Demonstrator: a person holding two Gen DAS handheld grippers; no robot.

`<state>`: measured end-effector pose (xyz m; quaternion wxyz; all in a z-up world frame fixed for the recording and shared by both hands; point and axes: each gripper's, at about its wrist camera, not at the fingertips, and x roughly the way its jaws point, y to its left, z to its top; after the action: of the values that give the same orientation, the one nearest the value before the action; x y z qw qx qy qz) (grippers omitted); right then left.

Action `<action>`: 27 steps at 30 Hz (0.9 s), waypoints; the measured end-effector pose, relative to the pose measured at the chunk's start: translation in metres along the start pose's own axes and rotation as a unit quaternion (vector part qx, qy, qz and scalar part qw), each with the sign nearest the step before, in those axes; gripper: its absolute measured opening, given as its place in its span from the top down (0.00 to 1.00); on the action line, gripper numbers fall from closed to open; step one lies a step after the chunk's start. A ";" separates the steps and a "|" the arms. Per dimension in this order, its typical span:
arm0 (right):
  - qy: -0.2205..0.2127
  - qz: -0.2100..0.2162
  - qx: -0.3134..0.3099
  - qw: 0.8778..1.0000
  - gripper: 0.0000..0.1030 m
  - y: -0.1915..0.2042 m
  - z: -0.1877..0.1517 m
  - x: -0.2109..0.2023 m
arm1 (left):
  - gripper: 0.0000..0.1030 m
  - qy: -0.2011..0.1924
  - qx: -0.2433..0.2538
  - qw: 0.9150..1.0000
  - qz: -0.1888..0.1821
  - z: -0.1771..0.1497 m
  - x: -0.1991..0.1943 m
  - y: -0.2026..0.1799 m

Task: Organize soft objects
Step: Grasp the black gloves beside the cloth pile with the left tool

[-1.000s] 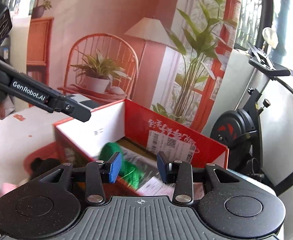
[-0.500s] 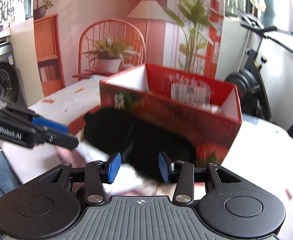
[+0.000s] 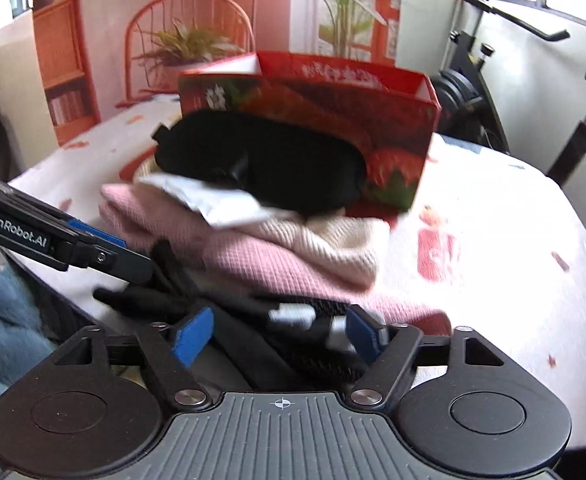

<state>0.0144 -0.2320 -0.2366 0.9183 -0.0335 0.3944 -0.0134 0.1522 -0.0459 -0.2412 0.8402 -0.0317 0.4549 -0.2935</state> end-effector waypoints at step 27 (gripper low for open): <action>0.033 0.040 -0.020 0.998 0.59 0.008 -0.005 0.027 | 0.84 0.000 0.046 0.995 0.087 -0.007 0.015 -0.005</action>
<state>0.0292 -0.2261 -0.2605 0.9036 -0.0354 0.4258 0.0304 0.1505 -0.0564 -0.2548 0.8631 0.0465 0.4418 -0.2403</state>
